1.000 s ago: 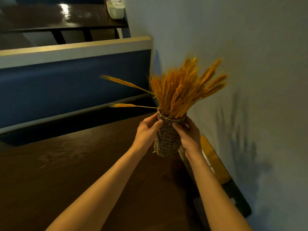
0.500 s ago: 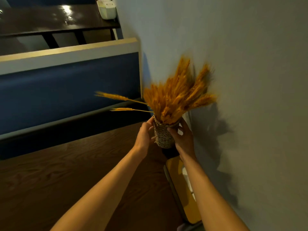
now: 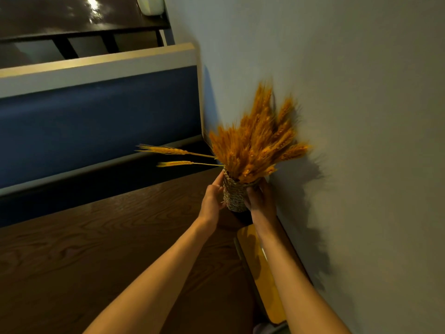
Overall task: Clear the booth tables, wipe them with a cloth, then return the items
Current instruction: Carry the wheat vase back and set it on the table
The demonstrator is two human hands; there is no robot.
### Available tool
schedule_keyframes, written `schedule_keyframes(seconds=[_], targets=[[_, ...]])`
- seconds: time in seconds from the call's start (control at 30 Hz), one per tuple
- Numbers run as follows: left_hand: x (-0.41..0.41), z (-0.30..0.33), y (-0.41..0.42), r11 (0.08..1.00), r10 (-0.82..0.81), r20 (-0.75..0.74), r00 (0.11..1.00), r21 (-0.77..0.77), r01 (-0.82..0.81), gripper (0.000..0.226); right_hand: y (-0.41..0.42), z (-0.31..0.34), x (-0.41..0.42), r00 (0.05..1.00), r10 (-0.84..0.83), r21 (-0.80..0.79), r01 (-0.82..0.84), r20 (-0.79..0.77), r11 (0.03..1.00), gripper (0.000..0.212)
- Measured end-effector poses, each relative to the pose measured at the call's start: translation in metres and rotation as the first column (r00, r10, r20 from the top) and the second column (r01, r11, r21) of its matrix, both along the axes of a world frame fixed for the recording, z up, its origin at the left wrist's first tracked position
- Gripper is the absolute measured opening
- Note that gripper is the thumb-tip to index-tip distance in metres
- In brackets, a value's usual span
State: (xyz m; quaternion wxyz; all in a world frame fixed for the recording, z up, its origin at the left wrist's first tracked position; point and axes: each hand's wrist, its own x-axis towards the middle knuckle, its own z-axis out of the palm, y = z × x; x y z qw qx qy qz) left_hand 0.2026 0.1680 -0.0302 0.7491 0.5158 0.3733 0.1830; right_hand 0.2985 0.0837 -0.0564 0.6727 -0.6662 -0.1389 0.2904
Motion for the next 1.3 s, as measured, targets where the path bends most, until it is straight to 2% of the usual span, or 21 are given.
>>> schedule_keyframes(seconds=[0.03,0.17,0.3,0.47,0.63,0.8,0.97,1.17,1.3], targets=[[0.000,-0.001,-0.001,1.000,0.005,-0.002,1.000,-0.003,-0.005,0.075,-0.002,-0.001,0.000,0.997,0.015,0.026,-0.014,-0.071,1.000,0.054],[-0.005,-0.002,0.001,0.999,0.046,-0.003,0.999,0.000,-0.046,0.071,-0.001,-0.001,-0.002,0.971,0.002,0.078,0.017,-0.239,0.997,0.060],[-0.011,-0.002,0.006,0.999,0.048,-0.008,0.999,0.001,-0.048,0.074,0.001,-0.003,-0.010,0.967,0.029,0.067,-0.013,-0.251,0.998,0.038],[-0.013,0.000,0.004,0.998,0.028,0.008,1.000,-0.049,-0.027,0.073,0.002,0.000,-0.012,0.965,0.043,0.067,-0.026,-0.257,0.997,0.034],[-0.022,0.011,-0.010,0.995,0.086,-0.075,0.993,-0.048,-0.090,0.051,-0.008,0.019,-0.024,0.964,0.002,0.061,0.015,-0.266,0.998,0.030],[-0.054,0.037,-0.028,0.996,0.086,-0.103,0.991,-0.027,-0.089,0.050,-0.023,0.047,-0.056,0.973,-0.014,0.006,0.015,-0.231,1.000,0.043],[-0.115,0.070,-0.038,0.990,0.120,-0.061,0.991,0.081,-0.115,0.063,-0.026,0.094,-0.115,0.985,0.109,0.053,-0.102,-0.135,0.993,0.034],[-0.224,0.118,-0.044,0.962,0.192,0.013,0.981,0.194,-0.191,0.067,-0.020,0.157,-0.218,0.968,0.251,0.060,-0.252,0.030,0.966,0.026],[-0.325,0.139,-0.049,0.931,0.279,0.023,0.960,0.237,-0.277,0.074,-0.019,0.181,-0.309,0.933,0.354,0.021,-0.356,0.061,0.934,0.024]])
